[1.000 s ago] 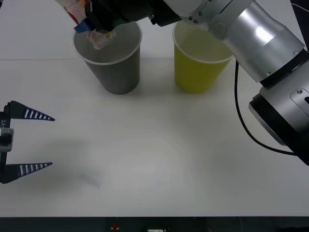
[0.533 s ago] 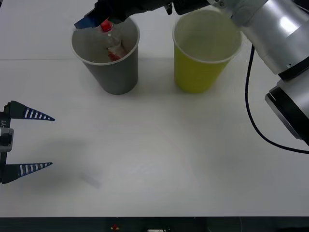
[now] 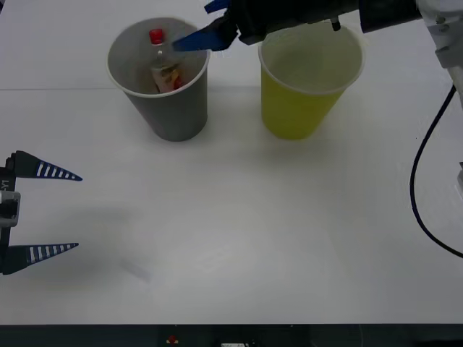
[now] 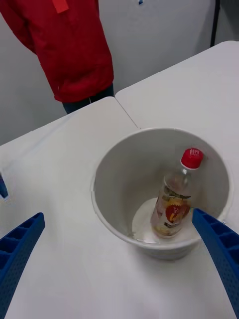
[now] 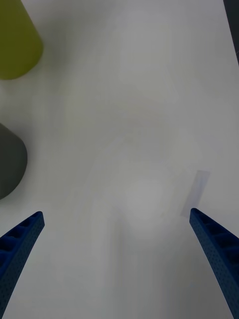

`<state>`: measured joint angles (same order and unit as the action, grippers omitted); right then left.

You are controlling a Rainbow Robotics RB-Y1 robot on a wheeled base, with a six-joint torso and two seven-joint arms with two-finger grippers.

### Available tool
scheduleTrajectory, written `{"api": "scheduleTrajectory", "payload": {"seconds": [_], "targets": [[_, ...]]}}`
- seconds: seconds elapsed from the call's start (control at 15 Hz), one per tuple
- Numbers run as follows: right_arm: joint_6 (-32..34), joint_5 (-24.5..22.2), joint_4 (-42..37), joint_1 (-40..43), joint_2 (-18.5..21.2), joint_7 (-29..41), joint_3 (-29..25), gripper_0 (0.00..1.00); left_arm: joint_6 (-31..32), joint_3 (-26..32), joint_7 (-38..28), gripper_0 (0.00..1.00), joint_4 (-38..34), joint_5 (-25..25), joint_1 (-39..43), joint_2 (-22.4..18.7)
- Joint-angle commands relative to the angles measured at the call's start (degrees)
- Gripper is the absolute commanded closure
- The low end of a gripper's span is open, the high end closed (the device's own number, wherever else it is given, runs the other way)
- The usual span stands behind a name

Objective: Put the can into the green bin and the plastic bottle into the gray bin

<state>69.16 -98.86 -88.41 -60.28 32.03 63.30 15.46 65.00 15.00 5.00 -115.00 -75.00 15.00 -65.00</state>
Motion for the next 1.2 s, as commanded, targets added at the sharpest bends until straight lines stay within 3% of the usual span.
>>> {"api": "scheduleTrajectory", "payload": {"seconds": [0.07,0.27,0.6,0.87,1.2], "targets": [[0.01,2.71,-9.33,8.42,4.89,-0.72,-2.98,0.0,0.0,0.0,0.0,0.0,0.0,0.0,0.0,0.0],[0.01,6.49,-16.18,16.77,9.46,-4.41,-6.94,0.0,0.0,0.0,0.0,0.0,0.0,0.0,0.0,0.0],[1.76,17.39,-16.62,28.9,14.38,-20.49,-14.05,0.0,0.0,0.0,0.0,0.0,0.0,0.0,0.0,0.0],[9.59,19.23,-16.54,35.67,14.38,-28.84,-22.76,0.0,0.0,0.0,0.0,0.0,0.0,0.0,0.0,0.0],[13.72,22.93,-16.45,45.87,14.38,-39.39,-30.4,0.0,0.0,0.0,0.0,0.0,0.0,0.0,0.0,0.0]]}}
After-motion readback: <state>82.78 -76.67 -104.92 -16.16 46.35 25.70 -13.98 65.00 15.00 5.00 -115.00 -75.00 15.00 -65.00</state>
